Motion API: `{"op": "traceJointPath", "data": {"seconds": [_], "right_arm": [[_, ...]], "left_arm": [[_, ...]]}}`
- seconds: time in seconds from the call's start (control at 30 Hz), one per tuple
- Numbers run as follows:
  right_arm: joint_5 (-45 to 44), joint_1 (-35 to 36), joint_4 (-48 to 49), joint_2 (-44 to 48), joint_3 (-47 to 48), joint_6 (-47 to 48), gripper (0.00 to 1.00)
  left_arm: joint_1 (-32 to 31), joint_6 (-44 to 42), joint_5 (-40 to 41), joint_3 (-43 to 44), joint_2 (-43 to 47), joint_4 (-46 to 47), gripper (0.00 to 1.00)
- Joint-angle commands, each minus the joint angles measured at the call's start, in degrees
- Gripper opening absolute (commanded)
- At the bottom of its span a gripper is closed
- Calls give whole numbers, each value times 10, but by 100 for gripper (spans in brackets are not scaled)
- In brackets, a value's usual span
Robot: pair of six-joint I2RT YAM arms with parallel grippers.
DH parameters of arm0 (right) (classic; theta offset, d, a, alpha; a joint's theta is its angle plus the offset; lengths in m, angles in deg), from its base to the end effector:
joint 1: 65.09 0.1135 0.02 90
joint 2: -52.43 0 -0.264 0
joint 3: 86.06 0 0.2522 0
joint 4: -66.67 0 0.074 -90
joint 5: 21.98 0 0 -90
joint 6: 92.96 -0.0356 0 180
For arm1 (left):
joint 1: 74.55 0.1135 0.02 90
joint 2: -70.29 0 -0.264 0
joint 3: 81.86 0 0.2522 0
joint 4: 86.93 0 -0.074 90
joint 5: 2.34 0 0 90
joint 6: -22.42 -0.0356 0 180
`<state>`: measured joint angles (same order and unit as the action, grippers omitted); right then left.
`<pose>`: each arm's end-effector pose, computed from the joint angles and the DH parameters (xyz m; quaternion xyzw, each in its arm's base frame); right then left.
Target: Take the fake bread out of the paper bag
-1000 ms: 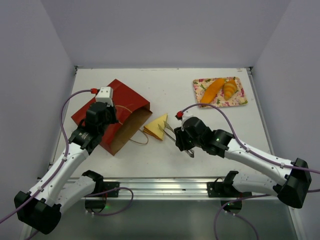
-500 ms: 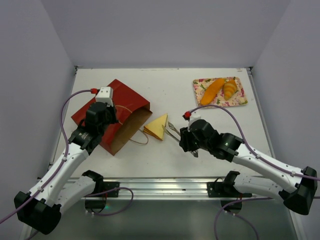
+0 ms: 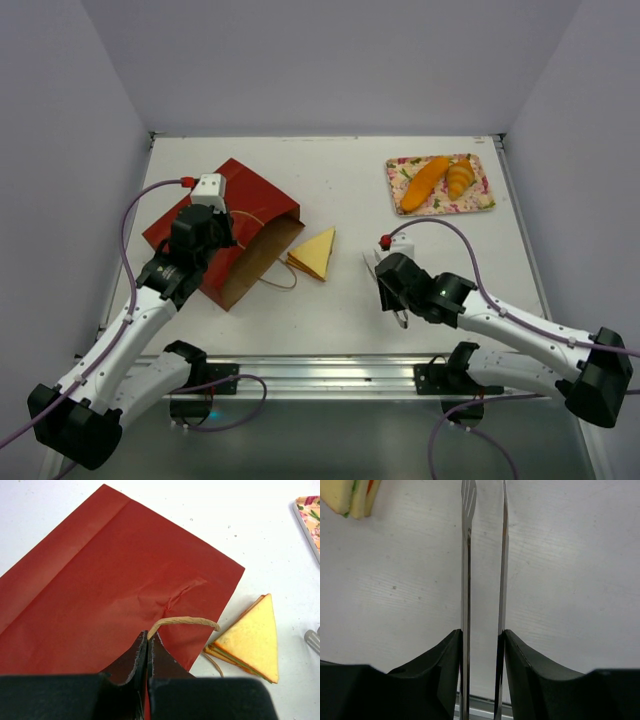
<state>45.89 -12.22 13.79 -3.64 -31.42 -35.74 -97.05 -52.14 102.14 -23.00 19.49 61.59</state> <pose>0.1237 0.1411 0.2394 -0.1050 0.9301 0.0704 0.3448 0.1904 -0.0692 0.3103 -0.0180 0.8319 -0.0774 0.5492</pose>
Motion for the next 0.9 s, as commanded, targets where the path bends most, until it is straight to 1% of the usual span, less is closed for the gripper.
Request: {"op": "traceJointPath", "data": {"seconds": [0.0,0.13,0.17,0.3,0.73,0.87], "right_arm": [[-49,0,4,-35,17,-24,42],[-58,0,2,-90,29,-35,41],[-54,0,10,-108,28,-36,41],[-48,0,43,-134,9,-45,41],[-20,0,133,-182,-45,-60,40],[-18,1,141,-185,-48,-65,40]], "left_arm": [[4,0,-3,3,9,18,0],[5,1,-3,2,12,19,0],[5,1,-5,2,12,19,0],[5,1,-7,3,11,19,0],[5,1,-11,3,11,21,0],[5,1,-13,3,11,21,0]]}}
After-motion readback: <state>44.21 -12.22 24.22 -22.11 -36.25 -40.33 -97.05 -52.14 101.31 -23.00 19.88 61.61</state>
